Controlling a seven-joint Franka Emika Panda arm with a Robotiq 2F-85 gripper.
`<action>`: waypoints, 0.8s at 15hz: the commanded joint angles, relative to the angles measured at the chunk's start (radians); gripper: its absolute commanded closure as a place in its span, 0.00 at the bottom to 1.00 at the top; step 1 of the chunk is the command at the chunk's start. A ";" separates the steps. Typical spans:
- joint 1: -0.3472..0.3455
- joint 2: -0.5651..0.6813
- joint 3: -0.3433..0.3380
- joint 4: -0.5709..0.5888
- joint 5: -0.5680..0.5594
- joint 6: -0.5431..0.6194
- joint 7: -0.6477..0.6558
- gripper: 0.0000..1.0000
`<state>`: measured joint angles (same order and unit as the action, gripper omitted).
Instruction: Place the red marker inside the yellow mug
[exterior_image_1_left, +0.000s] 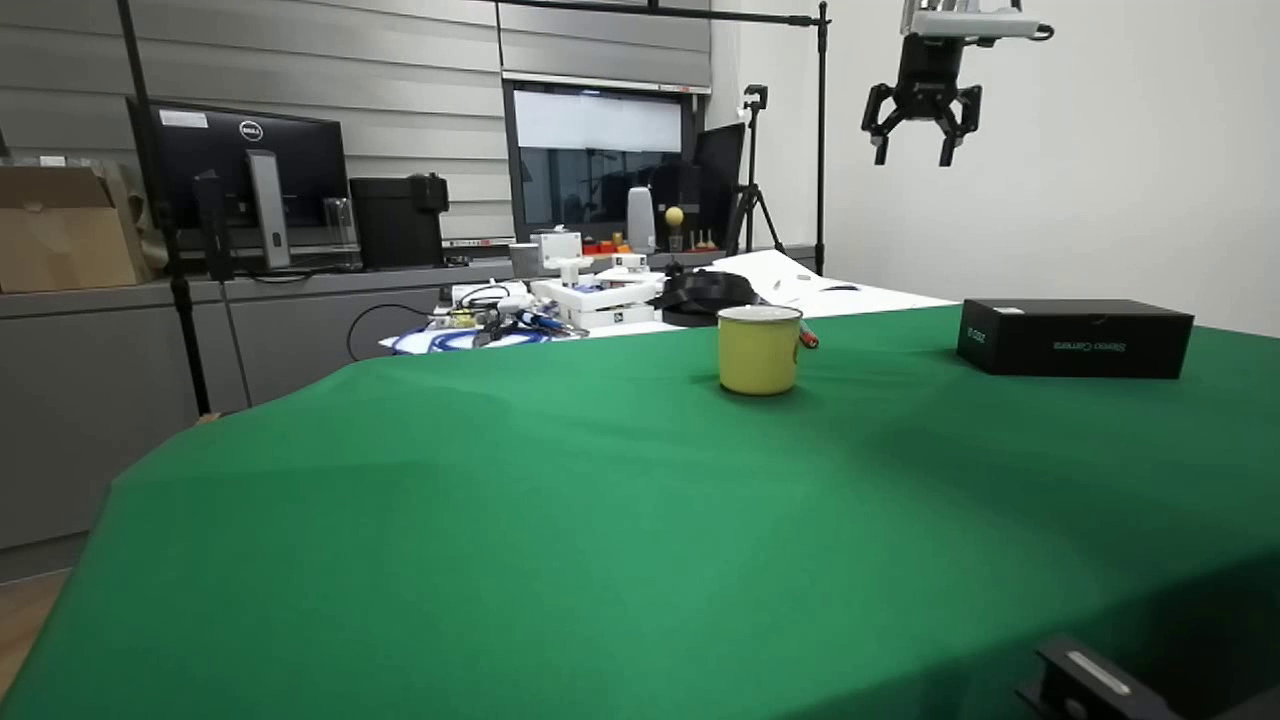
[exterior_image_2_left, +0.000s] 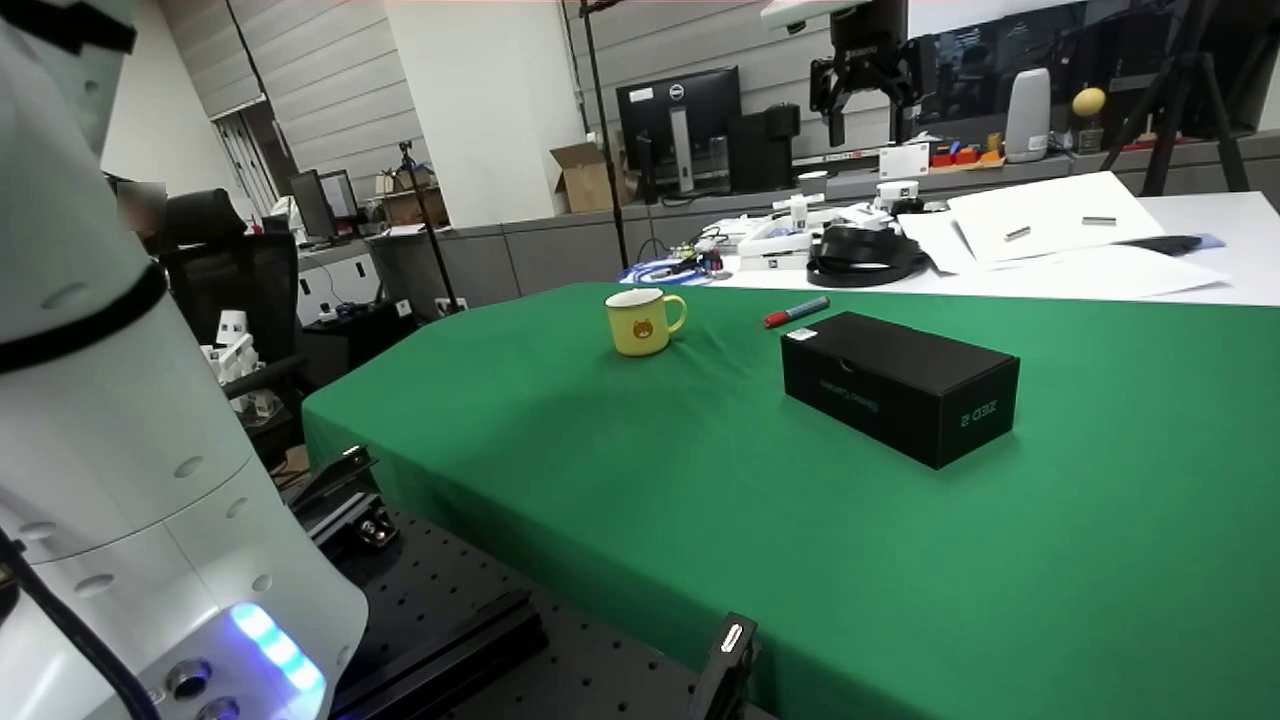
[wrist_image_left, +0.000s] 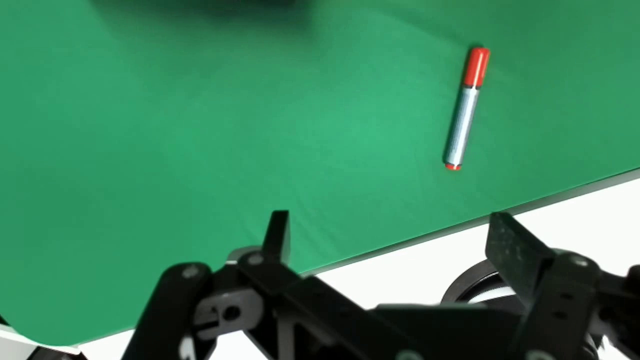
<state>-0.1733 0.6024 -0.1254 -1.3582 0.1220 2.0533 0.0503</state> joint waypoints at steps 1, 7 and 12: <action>0.023 0.169 0.014 0.244 0.000 -0.091 0.143 0.00; 0.055 0.315 0.037 0.417 -0.006 -0.143 0.191 0.00; 0.058 0.303 0.048 0.358 -0.010 -0.109 0.151 0.00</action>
<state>-0.1096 0.9035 -0.0855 -1.0055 0.1189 1.9481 0.1994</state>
